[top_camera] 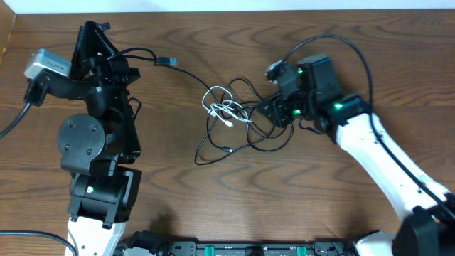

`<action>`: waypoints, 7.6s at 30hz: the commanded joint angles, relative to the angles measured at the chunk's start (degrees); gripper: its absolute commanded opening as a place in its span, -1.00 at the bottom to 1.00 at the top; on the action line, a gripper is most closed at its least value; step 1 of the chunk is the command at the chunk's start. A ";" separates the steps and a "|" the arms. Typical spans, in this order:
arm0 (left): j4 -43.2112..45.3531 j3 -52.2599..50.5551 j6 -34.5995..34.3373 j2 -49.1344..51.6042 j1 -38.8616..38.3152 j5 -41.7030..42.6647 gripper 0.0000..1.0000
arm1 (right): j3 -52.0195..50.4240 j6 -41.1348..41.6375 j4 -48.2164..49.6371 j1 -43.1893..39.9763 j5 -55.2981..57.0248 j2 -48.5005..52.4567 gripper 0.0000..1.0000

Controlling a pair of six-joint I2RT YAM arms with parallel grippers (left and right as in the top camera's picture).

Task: Untangle cables

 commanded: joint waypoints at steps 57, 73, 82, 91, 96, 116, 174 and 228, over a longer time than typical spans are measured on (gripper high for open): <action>-4.00 1.62 4.04 4.74 0.24 2.05 -0.85 | 0.68 -8.46 11.69 5.57 -30.21 7.23 0.29; -4.50 1.62 4.04 4.79 0.24 2.08 -0.85 | 0.68 4.26 10.67 -0.20 -0.90 7.23 0.25; -4.48 1.62 4.00 4.76 0.24 4.46 -0.85 | 0.68 7.89 9.84 -0.61 8.61 7.23 0.18; -5.33 1.62 4.02 4.81 0.24 4.44 -0.85 | 0.68 -7.80 9.99 -2.21 -30.05 3.74 0.23; -5.33 1.62 2.21 4.81 0.24 4.48 -0.85 | 0.66 -11.67 5.55 0.07 -30.38 4.33 0.22; -5.33 1.62 -0.85 1.73 0.17 11.58 -0.85 | 0.66 -13.49 5.11 8.55 -6.05 7.72 0.10; -35.63 1.60 0.20 3.69 0.26 -27.19 -0.85 | 1.16 11.80 -4.35 -27.91 32.92 -16.72 -0.98; -45.59 1.60 -0.04 7.82 25.99 -42.23 -0.85 | 1.09 14.80 -10.36 -46.56 35.36 -14.91 -0.98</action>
